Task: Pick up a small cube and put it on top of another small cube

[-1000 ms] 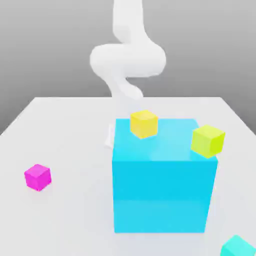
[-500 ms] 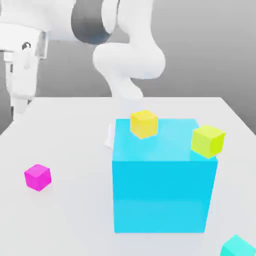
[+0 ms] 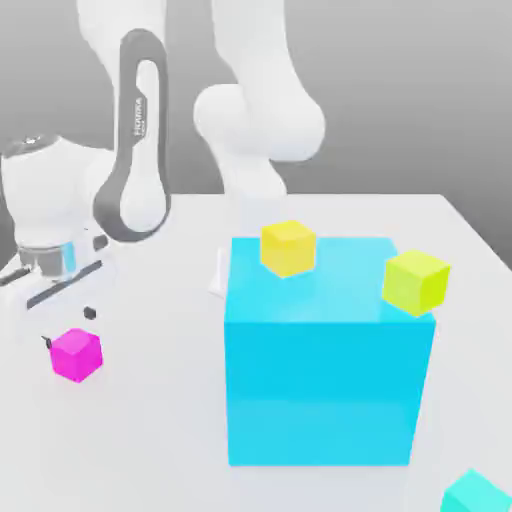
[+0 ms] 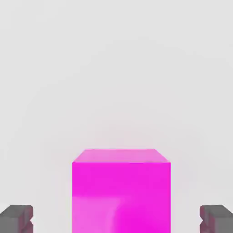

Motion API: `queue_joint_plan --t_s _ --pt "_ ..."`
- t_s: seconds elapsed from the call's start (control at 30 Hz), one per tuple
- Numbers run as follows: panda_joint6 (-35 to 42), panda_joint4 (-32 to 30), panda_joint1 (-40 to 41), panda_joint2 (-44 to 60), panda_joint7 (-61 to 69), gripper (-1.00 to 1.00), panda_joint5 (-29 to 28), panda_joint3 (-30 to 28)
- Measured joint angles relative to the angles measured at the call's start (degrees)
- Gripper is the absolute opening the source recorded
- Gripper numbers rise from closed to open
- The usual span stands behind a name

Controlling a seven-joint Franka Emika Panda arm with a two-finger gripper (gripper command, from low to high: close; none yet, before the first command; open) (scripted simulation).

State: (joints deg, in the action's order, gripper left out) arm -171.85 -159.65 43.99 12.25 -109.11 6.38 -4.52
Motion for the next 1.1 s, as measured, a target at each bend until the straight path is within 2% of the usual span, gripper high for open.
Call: queue_joint_plan --t_s 0.03,0.07,0.3,0.53,0.6,1.1 --pt "-1.7 0.4 1.0 2.1 0.5 0.0 0.6 1.2" --pt "-2.6 0.5 1.5 3.2 0.7 -1.0 0.9 1.8" --pt "-2.6 0.5 1.5 2.9 0.5 -1.0 0.7 1.7" --pt "8.5 -1.5 -0.5 -10.2 -4.0 -1.0 -5.4 -0.8" --pt "13.0 0.1 -2.0 -13.3 -3.7 -1.0 -5.0 1.5" --pt "48.3 17.8 -30.6 -32.6 1.9 -1.0 3.0 22.5"
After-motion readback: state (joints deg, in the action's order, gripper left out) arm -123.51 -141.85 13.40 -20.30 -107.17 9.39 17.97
